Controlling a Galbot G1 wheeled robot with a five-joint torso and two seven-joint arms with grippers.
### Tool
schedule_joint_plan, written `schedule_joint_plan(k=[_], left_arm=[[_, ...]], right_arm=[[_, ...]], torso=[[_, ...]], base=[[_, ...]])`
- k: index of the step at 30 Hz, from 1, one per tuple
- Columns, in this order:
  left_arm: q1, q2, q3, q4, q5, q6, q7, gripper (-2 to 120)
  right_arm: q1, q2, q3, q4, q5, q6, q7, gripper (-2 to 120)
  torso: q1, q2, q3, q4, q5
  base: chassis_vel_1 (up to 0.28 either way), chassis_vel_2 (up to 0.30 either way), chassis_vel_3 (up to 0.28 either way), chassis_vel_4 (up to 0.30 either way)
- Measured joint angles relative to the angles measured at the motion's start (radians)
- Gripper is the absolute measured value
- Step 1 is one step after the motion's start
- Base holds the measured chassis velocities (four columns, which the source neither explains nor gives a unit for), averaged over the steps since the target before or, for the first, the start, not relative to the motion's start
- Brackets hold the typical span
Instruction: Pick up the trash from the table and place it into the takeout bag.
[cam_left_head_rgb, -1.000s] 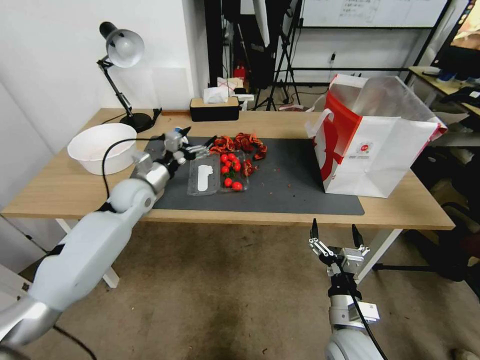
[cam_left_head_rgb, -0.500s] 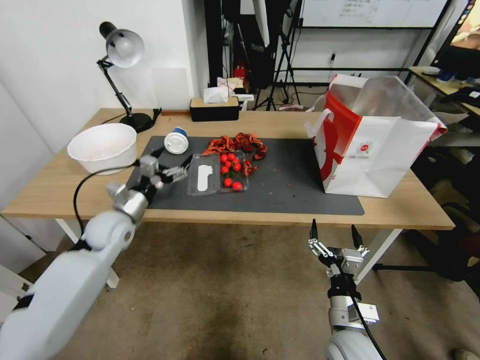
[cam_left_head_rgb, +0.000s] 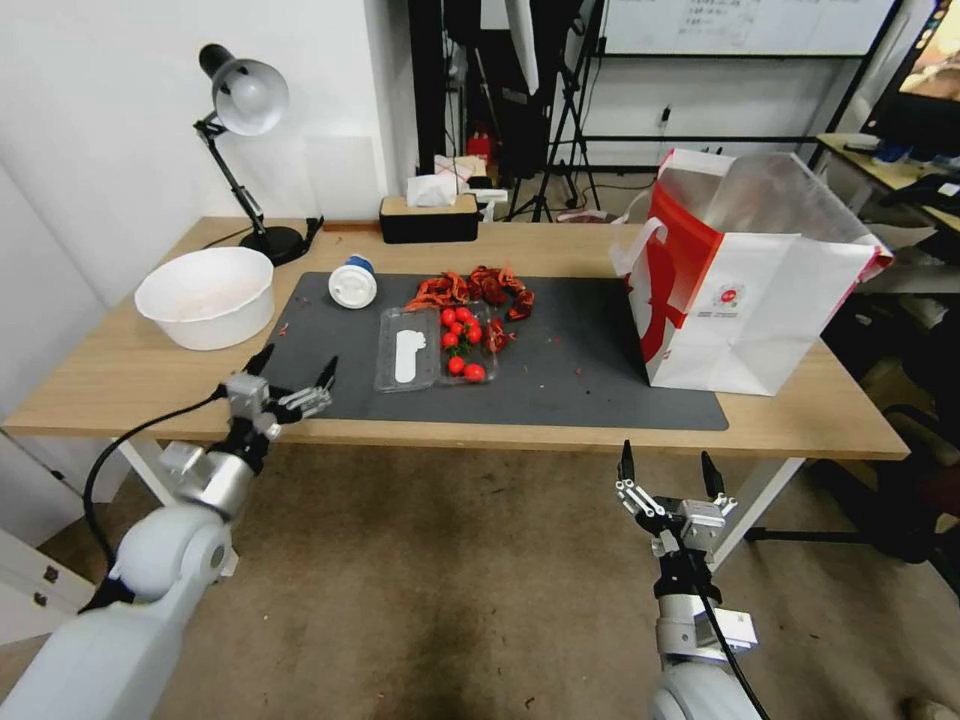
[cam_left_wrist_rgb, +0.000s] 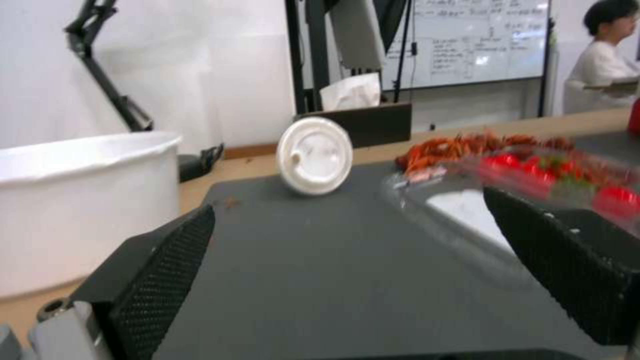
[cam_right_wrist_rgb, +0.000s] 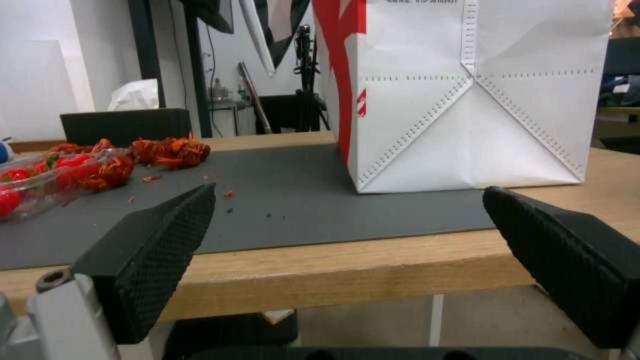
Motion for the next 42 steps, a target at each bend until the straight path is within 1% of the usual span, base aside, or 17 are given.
schedule_joint_plan(k=[1,4,5,6,7,11,18,25,30,32,33,37,38,41,42], left_arm=[[0.0,0.0,0.0,0.0,0.0,0.0,0.0,100],[0.072,-0.027,-0.036,-0.004,0.042,-0.035,0.001,100],[0.072,-0.027,-0.036,-0.004,0.042,-0.035,0.001,100],[0.106,-0.039,-0.049,-0.004,0.055,-0.061,0.001,100],[0.121,-0.046,-0.054,-0.004,0.061,-0.071,0.002,100],[0.158,-0.065,-0.069,-0.013,0.071,-0.092,0.002,100],[0.194,-0.089,-0.076,-0.01,0.095,-0.129,0.003,100],[0.185,-0.093,-0.071,-0.007,0.102,-0.135,0.003,100],[0.158,-0.085,-0.065,-0.008,0.11,-0.119,-0.001,100],[0.127,-0.074,-0.049,-0.013,0.112,-0.09,-0.02,100],[0.127,-0.074,-0.049,-0.013,0.112,-0.09,-0.02,100],[0.033,-0.043,-0.004,-0.016,0.112,-0.03,-0.04,100],[0.033,-0.043,-0.004,-0.016,0.112,-0.03,-0.04,100],[-0.053,-0.015,0.051,-0.012,0.093,0.025,-0.055,100],[-0.053,-0.015,0.051,-0.012,0.093,0.025,-0.055,100]], right_arm=[[0.0,0.0,0.0,0.0,0.0,0.0,0.0,100],[0.0,-0.003,0.002,0.001,0.002,0.0,0.001,100],[0.0,-0.003,0.002,0.001,0.002,0.0,0.001,100],[0.0,-0.003,0.002,0.001,0.003,0.001,0.002,100],[0.001,-0.004,0.002,0.0,0.004,0.001,0.003,100],[0.003,-0.003,0.002,-0.005,0.004,0.002,0.003,100],[0.004,-0.003,0.0,-0.01,0.005,0.005,0.004,100],[0.003,-0.004,0.0,-0.01,0.005,0.007,0.004,100],[0.002,-0.002,0.0,-0.01,0.005,0.008,0.005,100],[0.002,0.001,0.0,-0.01,0.005,0.008,0.005,100],[0.002,0.001,0.0,-0.01,0.005,0.008,0.005,100],[0.004,0.005,-0.002,-0.01,0.003,0.008,0.004,100],[0.004,0.005,-0.002,-0.01,0.003,0.008,0.004,100],[0.004,0.005,-0.002,-0.012,0.002,0.007,0.003,100],[0.004,0.005,-0.002,-0.012,0.002,0.007,0.003,100]], torso=[[0.0,0.0,0.0,0.0,0.0],[0.0,0.0,0.0,0.0001,0.0001],[0.0,0.0,0.0,0.0001,0.0001],[0.0,0.0,0.0,0.0001,0.0002],[0.0,0.0,0.0,0.0001,-0.0001],[0.0,0.0,0.0,0.0001,0.0001],[0.0,0.0,0.0,0.0,0.0001],[0.0,0.0,0.0,0.0,0.0001],[0.0,0.0,0.0,0.0001,0.0],[0.0,0.0,0.0,0.0001,0.0001],[0.0,0.0,0.0,0.0001,0.0001],[0.0,0.0,0.0,0.0001,0.0],[0.0,0.0,0.0,0.0001,0.0],[0.0,0.0,0.0,0.0,0.0],[0.0,0.0,0.0,0.0,0.0]], base=[[0.0,0.0,0.0,0.0],[0.0,0.0,0.0,0.0],[0.0,0.0,0.0,0.0],[0.0,0.0,0.0,0.0],[0.0,0.0,0.0,0.0],[0.0,0.0,0.0,0.0],[0.0,0.0,0.0,0.0],[0.0,0.0,0.0,0.0],[0.0,0.0,0.0,0.0],[0.0,0.0,0.0,0.0],[0.0,0.0,0.0,0.0],[0.0,0.0,0.0,0.0],[0.0,0.0,0.0,0.0],[0.0,0.0,0.0,0.0],[0.0,0.0,0.0,0.0]])
